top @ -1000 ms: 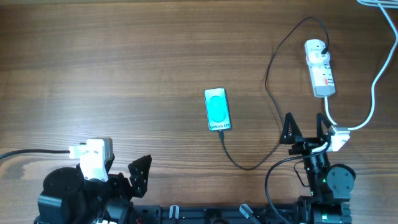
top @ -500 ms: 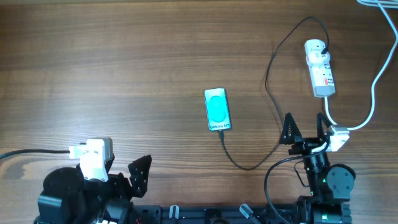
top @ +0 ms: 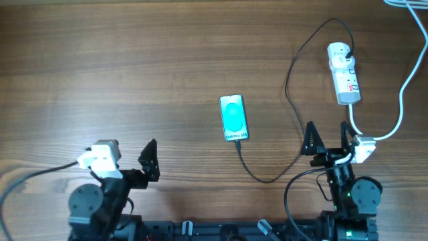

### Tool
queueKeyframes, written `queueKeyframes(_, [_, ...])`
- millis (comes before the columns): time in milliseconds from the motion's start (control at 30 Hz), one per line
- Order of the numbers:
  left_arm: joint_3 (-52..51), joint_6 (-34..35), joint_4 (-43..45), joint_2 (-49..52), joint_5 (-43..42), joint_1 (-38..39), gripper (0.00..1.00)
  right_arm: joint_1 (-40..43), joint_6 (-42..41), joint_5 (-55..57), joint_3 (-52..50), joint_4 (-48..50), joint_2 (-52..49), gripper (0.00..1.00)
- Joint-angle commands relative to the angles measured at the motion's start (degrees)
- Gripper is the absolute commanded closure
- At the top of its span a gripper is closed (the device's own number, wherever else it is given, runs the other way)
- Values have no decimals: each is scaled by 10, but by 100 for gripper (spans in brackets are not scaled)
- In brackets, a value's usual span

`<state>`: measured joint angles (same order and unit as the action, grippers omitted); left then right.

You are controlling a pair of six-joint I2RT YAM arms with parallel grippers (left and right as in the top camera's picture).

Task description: Plug charger to phone and switch on socket

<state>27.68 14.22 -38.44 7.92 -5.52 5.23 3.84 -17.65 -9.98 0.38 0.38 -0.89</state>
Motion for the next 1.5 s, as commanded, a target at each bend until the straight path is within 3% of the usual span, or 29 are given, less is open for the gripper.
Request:
queueKeyframes(0, [-131,-5,135,-55,-49,-27,0,-2,10,10,-1,2,7,0])
queueKeyframes(100, [-226,-5,270,-78,-75,-48,0,-2,10,10,-1,2,7,0])
queueKeyframes(300, [-273,-53,356,-78,-5,-51,0,-2,10,10,-1,2,7,1])
queueKeyframes(1467, [-274,-61,344,-78,9,-50,0,-2,10,10,-1,2,6,1])
